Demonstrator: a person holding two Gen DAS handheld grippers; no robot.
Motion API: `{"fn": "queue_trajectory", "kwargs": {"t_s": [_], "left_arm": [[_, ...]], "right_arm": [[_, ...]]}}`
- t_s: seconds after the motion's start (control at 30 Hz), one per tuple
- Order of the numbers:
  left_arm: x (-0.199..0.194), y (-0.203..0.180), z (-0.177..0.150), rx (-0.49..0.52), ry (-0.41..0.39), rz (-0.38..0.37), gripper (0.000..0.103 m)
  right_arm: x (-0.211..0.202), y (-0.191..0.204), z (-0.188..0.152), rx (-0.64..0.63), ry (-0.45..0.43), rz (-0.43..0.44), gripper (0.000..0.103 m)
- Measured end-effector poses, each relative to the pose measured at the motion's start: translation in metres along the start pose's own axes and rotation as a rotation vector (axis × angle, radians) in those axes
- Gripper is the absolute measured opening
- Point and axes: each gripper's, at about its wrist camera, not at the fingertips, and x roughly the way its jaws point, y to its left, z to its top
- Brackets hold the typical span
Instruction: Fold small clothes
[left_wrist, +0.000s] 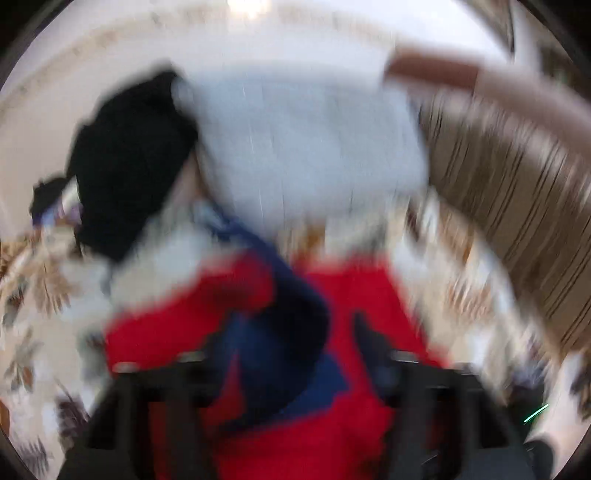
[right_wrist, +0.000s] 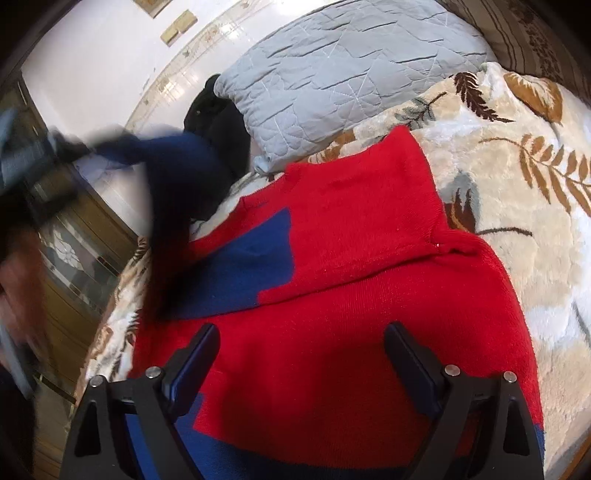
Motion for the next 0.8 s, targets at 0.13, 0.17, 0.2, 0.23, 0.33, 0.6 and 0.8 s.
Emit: {"fn": "queue_trajectory", "kwargs": {"t_s": [0.13, 0.17, 0.2, 0.23, 0.33, 0.6, 0.8], "left_arm": [[0.019, 0.045, -0.049, -0.091, 0.070, 0.148, 0.069], [0.012, 0.068, -0.059, -0.149, 0.054, 0.177, 0.069], [0.005, 0.092, -0.067, -0.215, 0.034, 0.216, 0.069], [0.003, 0.106, -0.071, -0.250, 0.021, 0.243, 0.069], [0.007, 0.154, -0.086, -0.378, 0.028, 0.309, 0.069], [0.034, 0.190, -0.115, -0.495, 0.021, 0.234, 0.071], [0.027, 0.178, -0.121, -0.499, -0.007, 0.217, 0.073]], "right_arm": [[-0.015, -0.004, 0.002, 0.060, -0.026, 0.006, 0.093], [-0.017, -0.003, 0.004, 0.072, -0.031, 0.009, 0.093], [-0.021, -0.002, 0.008, 0.091, -0.036, 0.018, 0.093], [-0.024, -0.001, 0.014, 0.105, -0.044, 0.032, 0.093], [-0.024, 0.007, 0.038, 0.137, -0.060, 0.077, 0.093], [0.077, -0.014, 0.094, 0.327, 0.161, 0.005, 0.083], [0.061, 0.023, 0.116, 0.180, 0.092, -0.153, 0.008]]}}
